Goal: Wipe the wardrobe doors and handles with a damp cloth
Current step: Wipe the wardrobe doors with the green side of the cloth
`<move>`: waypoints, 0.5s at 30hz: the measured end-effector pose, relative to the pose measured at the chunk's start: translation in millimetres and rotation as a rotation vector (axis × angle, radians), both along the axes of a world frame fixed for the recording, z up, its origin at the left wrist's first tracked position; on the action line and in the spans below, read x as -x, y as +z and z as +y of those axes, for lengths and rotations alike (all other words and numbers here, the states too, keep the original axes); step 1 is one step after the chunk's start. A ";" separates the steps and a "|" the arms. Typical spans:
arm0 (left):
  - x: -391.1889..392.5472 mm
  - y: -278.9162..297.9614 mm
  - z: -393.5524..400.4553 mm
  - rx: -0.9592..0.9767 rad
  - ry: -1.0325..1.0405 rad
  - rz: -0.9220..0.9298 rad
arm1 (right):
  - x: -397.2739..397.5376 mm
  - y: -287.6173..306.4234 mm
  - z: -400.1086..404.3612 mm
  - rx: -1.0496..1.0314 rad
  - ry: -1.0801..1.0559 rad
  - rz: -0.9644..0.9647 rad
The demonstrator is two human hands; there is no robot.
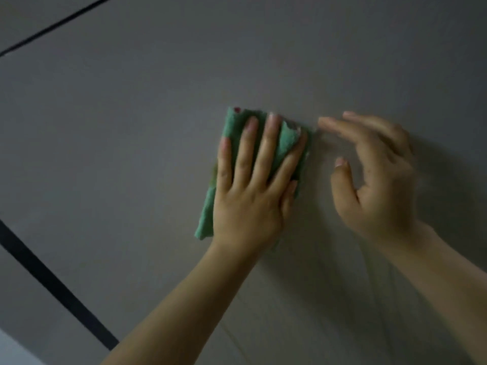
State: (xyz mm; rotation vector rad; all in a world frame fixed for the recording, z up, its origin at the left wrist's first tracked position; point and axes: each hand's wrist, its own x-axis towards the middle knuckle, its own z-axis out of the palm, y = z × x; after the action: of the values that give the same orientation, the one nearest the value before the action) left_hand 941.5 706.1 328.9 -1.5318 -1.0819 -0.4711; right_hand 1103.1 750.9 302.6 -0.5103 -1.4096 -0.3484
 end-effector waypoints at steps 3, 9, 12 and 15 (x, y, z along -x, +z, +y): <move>22.3 -24.8 -14.9 0.105 0.000 0.173 | -0.2 -6.3 1.1 0.013 0.002 -0.081; 7.2 29.2 -4.3 -0.020 0.003 0.033 | -16.2 -1.8 4.7 0.003 0.066 -0.080; -28.8 44.9 16.1 -0.105 0.006 -0.079 | -28.4 -2.3 11.7 -0.009 -0.022 0.019; -40.3 17.0 19.8 0.051 -0.043 0.096 | -43.8 -4.6 22.5 0.058 -0.130 0.103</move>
State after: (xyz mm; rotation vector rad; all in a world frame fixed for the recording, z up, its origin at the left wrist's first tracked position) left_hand 981.8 725.8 345.9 -1.6089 -0.9948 -0.3983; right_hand 1147.0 773.4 298.0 -0.6605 -1.2929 -0.3817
